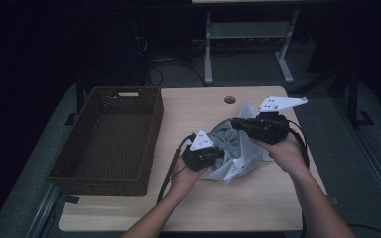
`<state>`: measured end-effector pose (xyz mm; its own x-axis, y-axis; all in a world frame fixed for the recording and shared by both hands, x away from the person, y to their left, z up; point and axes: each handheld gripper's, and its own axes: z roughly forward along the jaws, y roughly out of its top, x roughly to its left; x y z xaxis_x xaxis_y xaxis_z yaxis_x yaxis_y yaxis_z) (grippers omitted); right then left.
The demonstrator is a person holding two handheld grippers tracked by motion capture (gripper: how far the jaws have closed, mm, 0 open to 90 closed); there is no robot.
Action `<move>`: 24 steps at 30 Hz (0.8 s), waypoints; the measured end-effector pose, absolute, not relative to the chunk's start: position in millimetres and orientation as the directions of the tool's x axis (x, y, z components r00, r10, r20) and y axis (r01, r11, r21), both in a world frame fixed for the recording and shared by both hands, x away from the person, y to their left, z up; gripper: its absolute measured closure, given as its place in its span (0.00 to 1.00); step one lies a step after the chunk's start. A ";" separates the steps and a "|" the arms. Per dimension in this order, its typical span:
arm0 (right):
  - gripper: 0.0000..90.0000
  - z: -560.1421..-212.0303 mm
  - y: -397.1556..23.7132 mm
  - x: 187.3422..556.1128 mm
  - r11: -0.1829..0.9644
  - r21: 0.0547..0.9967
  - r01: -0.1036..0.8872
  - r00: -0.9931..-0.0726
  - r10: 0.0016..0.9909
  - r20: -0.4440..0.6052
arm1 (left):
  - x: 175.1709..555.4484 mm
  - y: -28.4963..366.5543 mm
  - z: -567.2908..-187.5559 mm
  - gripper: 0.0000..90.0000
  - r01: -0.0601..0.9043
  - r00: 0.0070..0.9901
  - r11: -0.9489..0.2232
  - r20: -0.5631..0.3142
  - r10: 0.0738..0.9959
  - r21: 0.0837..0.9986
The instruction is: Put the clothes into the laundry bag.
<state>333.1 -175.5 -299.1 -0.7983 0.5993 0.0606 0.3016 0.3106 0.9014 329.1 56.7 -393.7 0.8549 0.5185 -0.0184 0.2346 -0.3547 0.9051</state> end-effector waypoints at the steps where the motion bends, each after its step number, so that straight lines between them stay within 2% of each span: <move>1: 0.98 -299.1 -174.3 332.9 0.309 0.903 0.300 -0.803 0.593 0.064 | 328.2 59.7 -386.7 0.94 0.225 0.853 -0.340 -0.016 0.522 0.913; 7: 0.98 -292.3 -166.1 330.2 0.276 0.919 0.282 -0.822 0.563 0.083 | 328.5 58.7 -362.1 0.94 0.199 0.850 -0.319 -0.001 0.527 0.927; 10: 0.98 -287.0 -165.0 328.9 0.251 0.929 0.272 -0.821 0.564 0.088 | 333.3 46.7 -367.3 0.94 0.210 0.850 -0.337 -0.001 0.527 0.918; 13: 0.98 -286.0 -166.3 328.0 0.242 0.930 0.276 -0.820 0.564 0.096 | 340.4 35.4 -374.6 0.94 0.248 0.851 -0.336 -0.039 0.523 0.909; 17: 0.98 -286.9 -170.8 328.2 0.222 0.932 0.286 -0.808 0.579 0.110 | 343.8 21.6 -384.3 0.94 0.247 0.849 -0.351 -0.028 0.527 0.903; 24: 0.98 -289.1 -178.9 328.6 0.230 0.926 0.299 -0.792 0.601 0.106 | 330.8 33.7 -360.7 0.94 0.152 0.834 -0.287 0.033 0.551 0.946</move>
